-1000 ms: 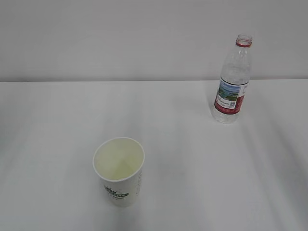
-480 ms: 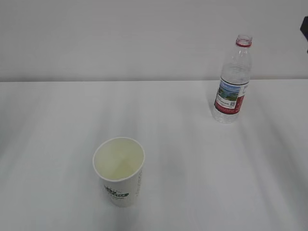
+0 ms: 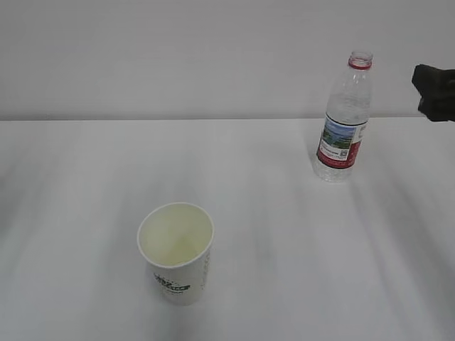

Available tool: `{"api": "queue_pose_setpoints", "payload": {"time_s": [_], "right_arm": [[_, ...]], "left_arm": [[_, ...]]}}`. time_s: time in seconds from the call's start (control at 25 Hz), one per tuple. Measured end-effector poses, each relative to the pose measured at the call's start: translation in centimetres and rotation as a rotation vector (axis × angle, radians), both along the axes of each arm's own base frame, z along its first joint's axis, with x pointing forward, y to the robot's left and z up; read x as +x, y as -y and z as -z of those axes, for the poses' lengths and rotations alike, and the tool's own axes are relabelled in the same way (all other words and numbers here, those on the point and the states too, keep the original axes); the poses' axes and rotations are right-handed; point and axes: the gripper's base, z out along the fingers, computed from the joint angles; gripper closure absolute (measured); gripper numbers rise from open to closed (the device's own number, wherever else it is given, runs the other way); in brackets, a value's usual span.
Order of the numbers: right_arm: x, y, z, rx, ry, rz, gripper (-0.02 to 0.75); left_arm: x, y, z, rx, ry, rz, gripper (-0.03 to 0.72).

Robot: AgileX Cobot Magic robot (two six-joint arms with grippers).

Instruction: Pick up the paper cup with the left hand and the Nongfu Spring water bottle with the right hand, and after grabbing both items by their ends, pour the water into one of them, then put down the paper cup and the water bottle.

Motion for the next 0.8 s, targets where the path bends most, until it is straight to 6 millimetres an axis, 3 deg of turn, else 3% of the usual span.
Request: {"api": "queue_pose_setpoints", "payload": {"time_s": [0.36,0.56,0.8], "right_arm": [[-1.3,0.0,3.4,0.002,-0.027,-0.004,0.189],[-2.5,0.1,5.6,0.005,-0.044,-0.006,0.189],[-4.0,0.1,7.7,0.010,-0.040,-0.009,0.189]], "left_arm": [[1.3,0.1,4.3,-0.072,-0.205,-0.014,0.232],[0.4,1.8,6.7,-0.066,-0.235,0.048,0.235],[-2.0,3.7,9.5,-0.056,-0.204,0.136,0.235]]}}
